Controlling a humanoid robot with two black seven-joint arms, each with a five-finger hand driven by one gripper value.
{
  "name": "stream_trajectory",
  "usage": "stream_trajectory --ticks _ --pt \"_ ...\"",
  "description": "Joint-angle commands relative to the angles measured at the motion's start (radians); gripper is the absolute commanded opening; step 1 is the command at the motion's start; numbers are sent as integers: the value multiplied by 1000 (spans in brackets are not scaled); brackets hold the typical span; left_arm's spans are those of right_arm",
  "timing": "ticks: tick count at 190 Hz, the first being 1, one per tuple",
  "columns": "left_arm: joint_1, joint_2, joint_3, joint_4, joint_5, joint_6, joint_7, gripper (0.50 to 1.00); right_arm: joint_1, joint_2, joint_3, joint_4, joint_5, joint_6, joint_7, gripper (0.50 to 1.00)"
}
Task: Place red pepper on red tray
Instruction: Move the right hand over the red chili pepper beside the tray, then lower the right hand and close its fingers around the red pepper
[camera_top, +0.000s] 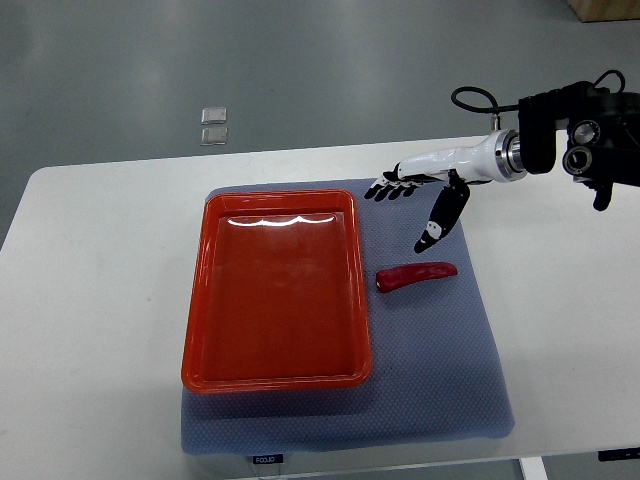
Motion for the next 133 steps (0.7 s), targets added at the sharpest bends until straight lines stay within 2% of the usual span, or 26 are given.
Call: stream_trajectory --ticks 1,49,133 --pt "0 0 0 0 0 0 1 1000 -29 21 0 -5 2 -32 0 915" --pt "0 0 0 3 0 0 1 1000 -143 59 12 -31 -10 -112 1 915" --pt "0 0 -2 6 0 0 1 1000 -229 79 12 -54 -56 -180 4 909"
